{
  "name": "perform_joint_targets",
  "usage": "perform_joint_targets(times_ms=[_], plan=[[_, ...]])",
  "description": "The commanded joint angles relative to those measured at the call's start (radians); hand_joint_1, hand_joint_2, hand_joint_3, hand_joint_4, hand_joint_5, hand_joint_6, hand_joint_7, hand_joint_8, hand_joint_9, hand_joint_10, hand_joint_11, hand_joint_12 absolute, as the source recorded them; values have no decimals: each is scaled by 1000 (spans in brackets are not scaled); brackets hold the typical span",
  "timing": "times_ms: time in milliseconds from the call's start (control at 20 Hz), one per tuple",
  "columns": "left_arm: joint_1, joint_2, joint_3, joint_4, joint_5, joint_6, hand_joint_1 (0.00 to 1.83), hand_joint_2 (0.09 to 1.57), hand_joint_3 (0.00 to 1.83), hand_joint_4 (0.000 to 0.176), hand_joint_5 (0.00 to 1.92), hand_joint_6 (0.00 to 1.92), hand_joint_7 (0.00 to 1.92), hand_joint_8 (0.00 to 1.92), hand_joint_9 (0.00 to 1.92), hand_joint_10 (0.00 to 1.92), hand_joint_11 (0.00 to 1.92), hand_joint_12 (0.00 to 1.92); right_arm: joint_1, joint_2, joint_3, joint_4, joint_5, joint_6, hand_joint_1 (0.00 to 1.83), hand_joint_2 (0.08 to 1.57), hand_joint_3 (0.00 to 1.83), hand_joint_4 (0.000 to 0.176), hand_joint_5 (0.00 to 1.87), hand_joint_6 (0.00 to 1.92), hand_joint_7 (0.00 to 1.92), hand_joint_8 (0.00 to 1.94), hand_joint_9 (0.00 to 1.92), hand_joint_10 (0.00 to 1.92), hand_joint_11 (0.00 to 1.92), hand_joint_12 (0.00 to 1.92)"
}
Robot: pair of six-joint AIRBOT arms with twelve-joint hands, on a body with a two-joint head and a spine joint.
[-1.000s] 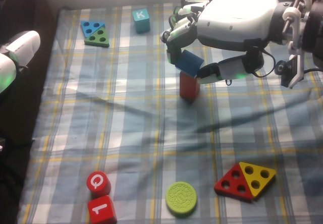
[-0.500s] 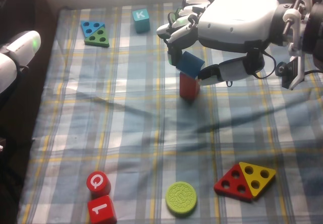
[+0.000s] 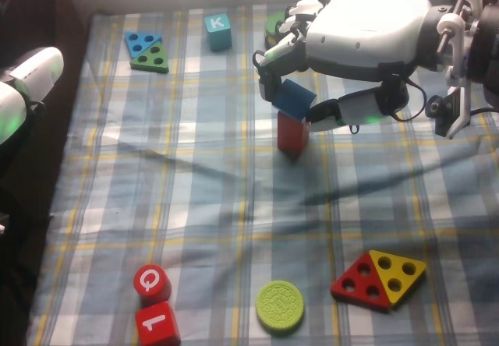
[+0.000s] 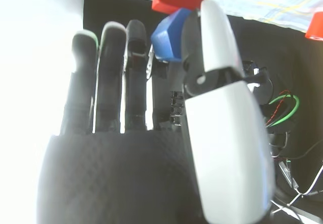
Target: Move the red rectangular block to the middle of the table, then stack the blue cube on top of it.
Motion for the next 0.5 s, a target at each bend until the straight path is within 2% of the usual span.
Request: perform_joint_targets(times_ms=[0,50,100,150,200,250,300,400,450], plan=[[-5,0,3,24,-127,-10,1085,1418,0,26,65,3,0,0,0,0,0,0,9,-1,-2,25,94,3,1140,1253,0,8,770,1294,669,1491,388,1465,228,1863],[-5,0,3,24,-127,-10,1082,1417,0,37,63,2,0,0,0,0,0,0,9,-1,-3,25,94,3,1138,1251,0,23,747,1329,697,1450,423,1428,242,1821],[-5,0,3,24,-127,-10,1081,1418,0,37,66,3,0,0,0,0,0,0,9,-1,-3,25,94,3,1135,1255,1,25,737,1341,694,1457,446,1423,270,1809],[-5,0,3,24,-127,-10,1081,1421,0,39,62,1,0,0,0,0,0,0,9,-1,-3,25,94,3,1131,1264,1,17,740,1344,659,1497,467,1452,361,1815],[-5,0,3,24,-127,-10,1079,1418,0,39,66,3,0,0,0,0,0,0,9,-1,-3,25,94,3,1102,1238,0,0,742,1337,509,1220,452,1435,295,1808],[-5,0,3,24,-127,-10,1080,1417,0,29,68,4,0,0,0,0,0,0,9,-1,-3,25,94,3,1092,1226,0,0,755,1317,500,1092,464,1406,244,1798],[-5,0,3,24,-127,-10,1080,1418,0,21,71,5,0,0,0,0,0,0,9,-1,-3,25,94,3,1091,1227,0,0,749,1325,487,1069,488,1426,286,1807],[-5,0,3,24,-127,-10,1092,1419,0,15,68,3,0,0,0,0,0,0,9,-1,-3,25,94,3,1096,1231,1,0,738,1340,456,1053,487,1423,376,1781],[-5,0,3,24,-127,-10,1094,1416,0,9,73,5,0,0,0,0,0,0,9,-1,-4,25,94,3,1095,1233,0,0,735,1344,387,1131,533,1507,537,1800]])
